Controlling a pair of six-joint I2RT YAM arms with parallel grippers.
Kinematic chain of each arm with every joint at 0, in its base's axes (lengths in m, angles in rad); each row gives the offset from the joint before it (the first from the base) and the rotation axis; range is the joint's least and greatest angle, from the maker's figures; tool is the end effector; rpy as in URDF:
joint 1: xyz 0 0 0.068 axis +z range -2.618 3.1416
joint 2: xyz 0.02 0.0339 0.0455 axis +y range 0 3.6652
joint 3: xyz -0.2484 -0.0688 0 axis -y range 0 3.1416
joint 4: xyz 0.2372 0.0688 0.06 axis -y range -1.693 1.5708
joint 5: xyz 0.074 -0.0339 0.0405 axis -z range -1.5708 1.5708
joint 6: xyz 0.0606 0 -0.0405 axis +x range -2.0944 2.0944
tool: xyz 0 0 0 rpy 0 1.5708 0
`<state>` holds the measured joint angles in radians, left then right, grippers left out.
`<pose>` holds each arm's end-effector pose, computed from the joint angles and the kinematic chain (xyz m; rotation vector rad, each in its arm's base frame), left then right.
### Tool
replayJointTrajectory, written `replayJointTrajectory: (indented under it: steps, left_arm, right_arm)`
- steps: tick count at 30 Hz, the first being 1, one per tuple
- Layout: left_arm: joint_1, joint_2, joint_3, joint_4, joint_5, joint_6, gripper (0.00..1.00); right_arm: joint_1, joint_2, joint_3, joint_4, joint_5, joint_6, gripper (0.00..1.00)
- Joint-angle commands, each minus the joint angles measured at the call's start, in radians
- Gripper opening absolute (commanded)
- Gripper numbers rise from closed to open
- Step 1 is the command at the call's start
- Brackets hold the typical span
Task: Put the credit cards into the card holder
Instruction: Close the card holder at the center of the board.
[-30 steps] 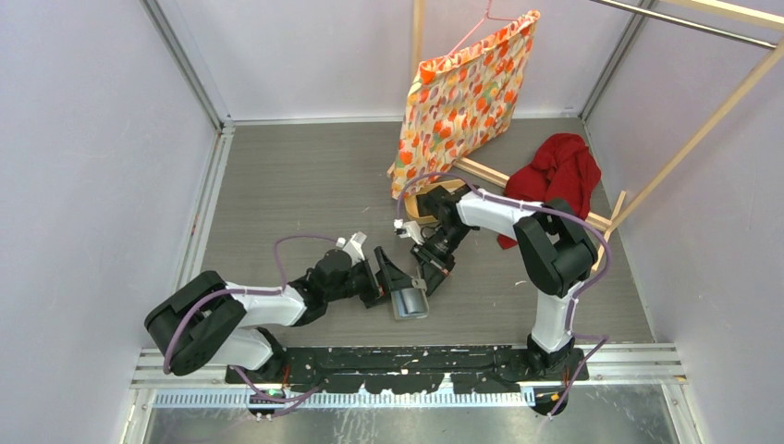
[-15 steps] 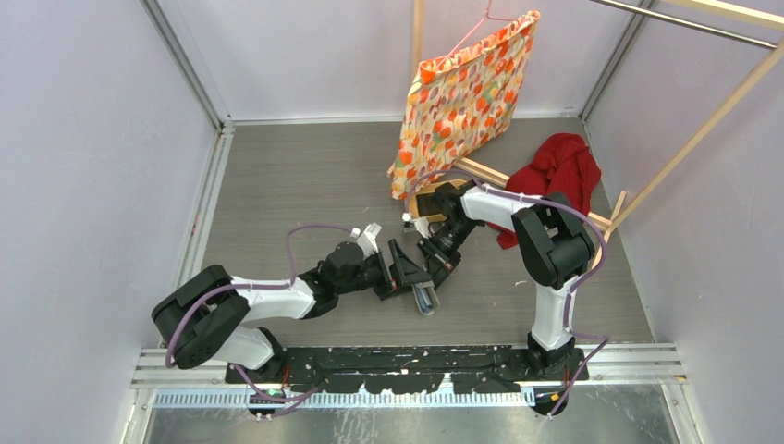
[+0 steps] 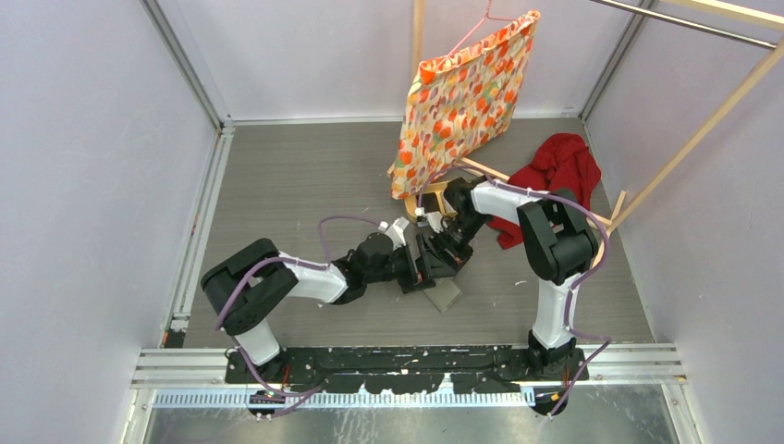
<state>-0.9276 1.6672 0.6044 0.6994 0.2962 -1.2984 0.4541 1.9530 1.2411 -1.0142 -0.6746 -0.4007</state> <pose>0.1868 -0.2787 0.1358 -0.1959 2.3578 -1.6110 0.2644 0.1712 0.1146 1.0952 -2.5896 -0.9795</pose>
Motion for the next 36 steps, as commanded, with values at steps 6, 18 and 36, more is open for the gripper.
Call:
replayJointTrajectory:
  steps: [6, 18, 36]
  left_arm:
    - [-0.002, 0.069, 0.093, -0.047, -0.012, 0.016, 1.0]
    - [0.003, -0.011, 0.15, -0.174, -0.037, 0.176, 1.0]
    - [0.163, -0.467, 0.033, -0.591, -0.052, 0.717, 0.92]
  right_arm:
    - [-0.027, -0.08, 0.006, 0.056, 0.245, 0.007, 0.05]
    - [-0.158, -0.331, -0.044, 0.133, 0.331, -0.043, 0.1]
    - [-0.215, -0.586, -0.185, 0.117, -0.047, -0.011, 1.0]
